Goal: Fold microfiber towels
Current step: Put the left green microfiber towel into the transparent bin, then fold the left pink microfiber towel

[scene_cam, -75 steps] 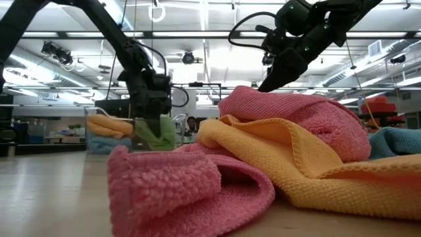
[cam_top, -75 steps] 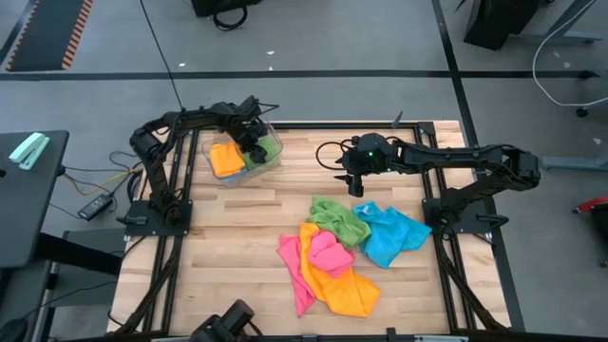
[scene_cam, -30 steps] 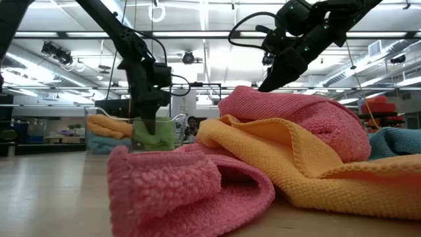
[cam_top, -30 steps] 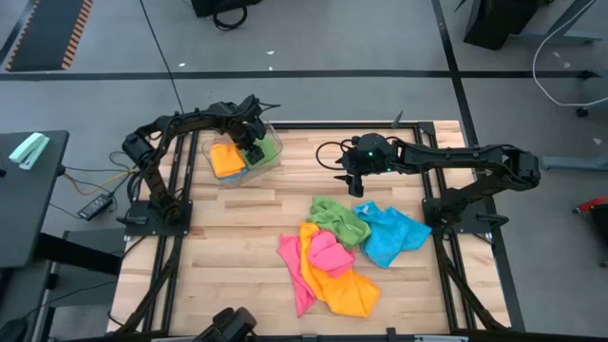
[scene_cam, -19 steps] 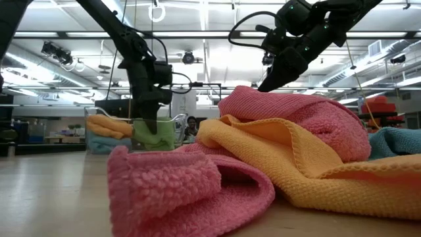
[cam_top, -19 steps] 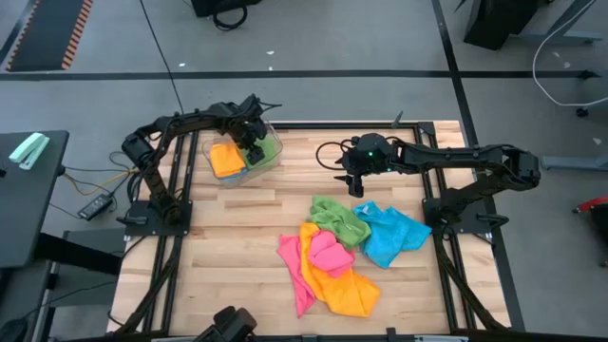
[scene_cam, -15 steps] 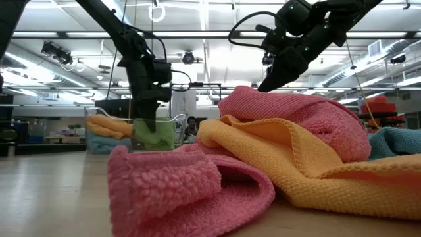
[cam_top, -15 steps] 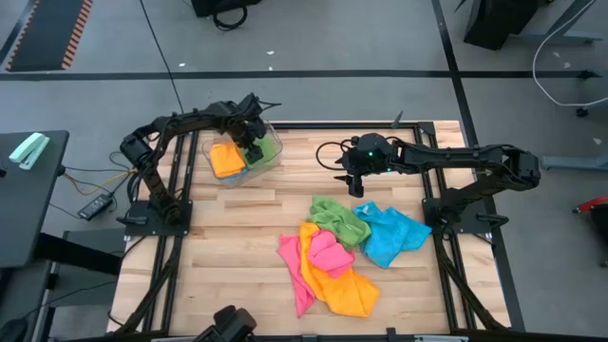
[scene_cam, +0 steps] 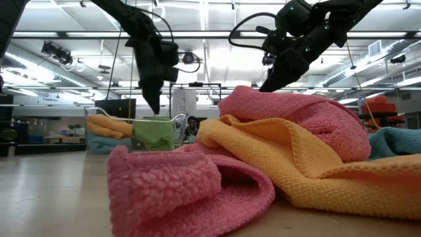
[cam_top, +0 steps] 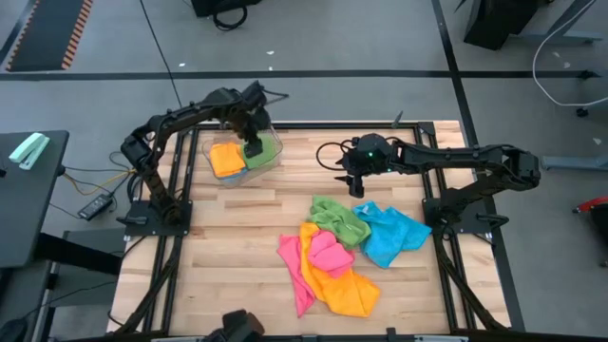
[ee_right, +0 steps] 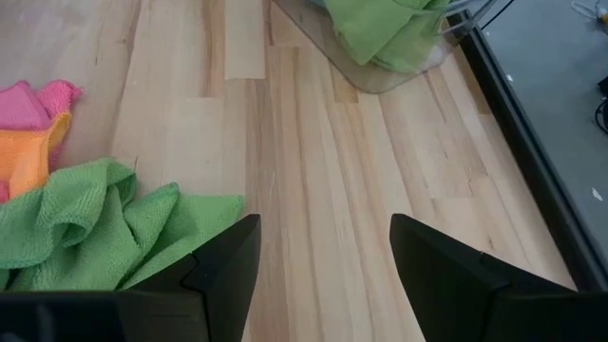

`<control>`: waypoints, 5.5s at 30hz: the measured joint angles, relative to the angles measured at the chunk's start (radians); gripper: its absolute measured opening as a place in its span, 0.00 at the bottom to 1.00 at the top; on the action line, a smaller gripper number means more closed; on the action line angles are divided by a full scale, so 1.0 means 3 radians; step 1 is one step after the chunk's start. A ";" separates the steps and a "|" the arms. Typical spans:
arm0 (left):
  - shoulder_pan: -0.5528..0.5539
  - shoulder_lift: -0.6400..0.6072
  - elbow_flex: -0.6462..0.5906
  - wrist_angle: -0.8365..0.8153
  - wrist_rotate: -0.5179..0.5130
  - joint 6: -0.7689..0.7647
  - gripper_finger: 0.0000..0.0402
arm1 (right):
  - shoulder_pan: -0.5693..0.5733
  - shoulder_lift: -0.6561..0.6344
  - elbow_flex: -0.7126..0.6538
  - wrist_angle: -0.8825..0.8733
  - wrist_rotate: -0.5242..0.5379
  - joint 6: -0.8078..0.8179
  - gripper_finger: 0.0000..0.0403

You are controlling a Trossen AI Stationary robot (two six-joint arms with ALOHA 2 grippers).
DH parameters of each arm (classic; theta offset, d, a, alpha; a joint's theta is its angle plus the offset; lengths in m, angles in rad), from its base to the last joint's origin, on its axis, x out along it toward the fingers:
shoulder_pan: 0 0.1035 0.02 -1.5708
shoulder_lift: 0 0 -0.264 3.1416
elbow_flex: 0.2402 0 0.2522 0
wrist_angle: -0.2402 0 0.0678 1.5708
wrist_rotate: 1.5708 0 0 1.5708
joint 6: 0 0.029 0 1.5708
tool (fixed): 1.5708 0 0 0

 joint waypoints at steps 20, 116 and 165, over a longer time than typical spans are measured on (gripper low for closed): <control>0.0014 0.0076 -0.0629 0.1067 -0.0855 -0.0154 0.32 | 0.0000 0.0000 -0.0073 0.0112 0.0001 -0.0011 0.60; -0.3116 0.0657 -0.0391 0.0820 -0.0576 -0.1730 0.38 | 0.0155 0.0000 -0.0074 0.0082 -0.0074 0.0083 0.60; -0.3409 -0.0028 0.0846 -0.1525 -0.4040 -0.1788 0.04 | 0.0154 0.0000 -0.0074 0.0073 -0.0072 0.0117 0.60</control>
